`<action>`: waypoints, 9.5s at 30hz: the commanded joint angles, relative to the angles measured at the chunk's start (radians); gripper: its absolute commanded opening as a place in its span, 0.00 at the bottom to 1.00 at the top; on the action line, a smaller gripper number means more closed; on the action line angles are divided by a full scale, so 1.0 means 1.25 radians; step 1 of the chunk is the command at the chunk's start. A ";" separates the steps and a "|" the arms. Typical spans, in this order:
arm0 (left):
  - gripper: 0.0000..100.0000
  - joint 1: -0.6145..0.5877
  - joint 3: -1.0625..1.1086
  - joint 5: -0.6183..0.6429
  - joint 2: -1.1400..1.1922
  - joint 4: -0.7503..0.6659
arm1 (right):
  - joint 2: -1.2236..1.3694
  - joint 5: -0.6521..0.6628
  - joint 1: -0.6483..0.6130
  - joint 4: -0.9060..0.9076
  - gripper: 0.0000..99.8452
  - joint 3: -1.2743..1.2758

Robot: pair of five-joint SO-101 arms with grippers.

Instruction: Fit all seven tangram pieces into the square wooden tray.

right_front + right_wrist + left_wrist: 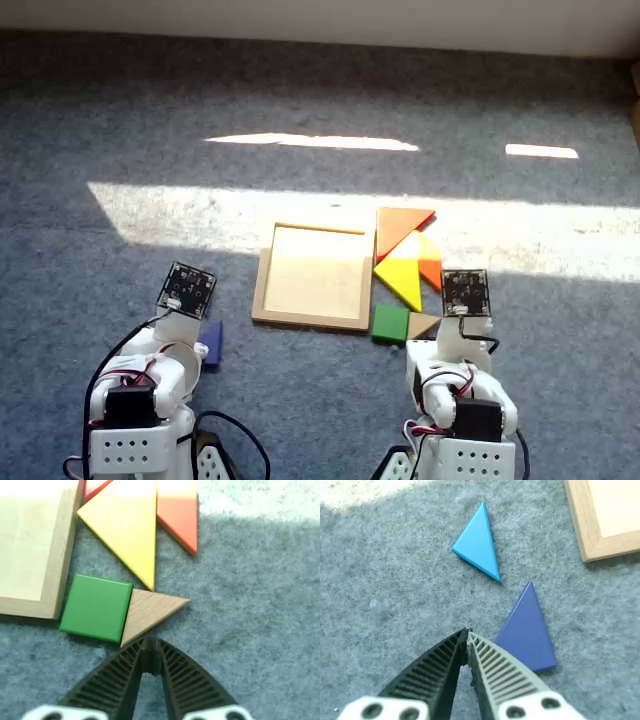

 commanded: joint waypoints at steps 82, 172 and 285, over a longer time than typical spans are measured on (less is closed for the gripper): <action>0.01 -0.008 0.017 -0.007 -0.023 0.004 | 1.607 -0.099 -0.209 0.061 0.19 -1.274; 0.01 -0.008 0.017 -0.007 -0.023 0.004 | 1.796 -0.275 -0.122 -0.013 0.33 -1.358; 0.01 -0.008 0.017 -0.007 -0.023 0.004 | 1.659 0.282 -0.229 0.266 0.01 -1.670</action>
